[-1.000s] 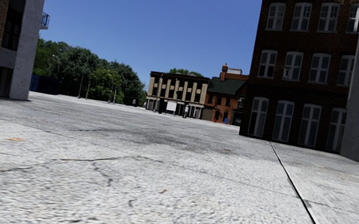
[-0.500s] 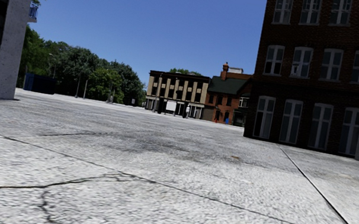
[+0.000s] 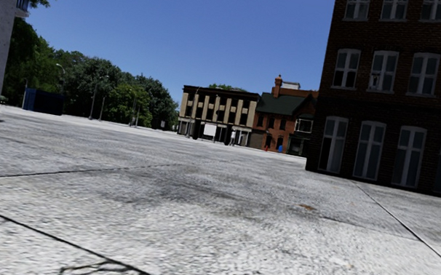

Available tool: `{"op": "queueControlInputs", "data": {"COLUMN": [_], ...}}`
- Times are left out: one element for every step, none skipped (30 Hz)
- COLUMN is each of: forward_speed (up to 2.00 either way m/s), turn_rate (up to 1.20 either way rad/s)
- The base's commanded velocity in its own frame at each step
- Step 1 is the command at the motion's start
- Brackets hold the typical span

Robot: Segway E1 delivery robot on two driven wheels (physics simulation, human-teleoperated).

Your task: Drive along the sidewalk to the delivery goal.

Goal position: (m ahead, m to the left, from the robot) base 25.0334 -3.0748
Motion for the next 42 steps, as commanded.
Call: {"op": "queueControlInputs", "data": {"forward_speed": [2.00, 2.00, 2.00, 2.00, 2.00, 2.00, 2.00, 2.00, 2.00, 2.00, 2.00, 2.00, 2.00, 2.00, 2.00, 2.00, 2.00, 2.00, 2.00, 2.00, 2.00, 2.00, 2.00, 2.00, 2.00, 2.00, 2.00, 2.00, 2.00, 2.00, 2.00, 2.00, 2.00, 2.00, 2.00, 2.00, 2.00, 2.00, 2.00, 2.00, 2.00, 2.00], "turn_rate": [0.00, 0.00, 0.00, 0.00, 0.00, 0.00, 0.00, 0.00, 0.00, 0.00, 0.00, 0.00, 0.00, 0.00, 0.00, 0.00, 0.00, 0.00, 0.00, 0.00, 0.00, 0.00, 0.00, 0.00, 0.00, 0.00, 0.00, 0.00, 0.00, 0.00, 0.00, 0.00, 0.00, 0.00, 0.00, 0.00, 0.00, 0.00, 0.00, 0.00, 0.00, 0.00]}}
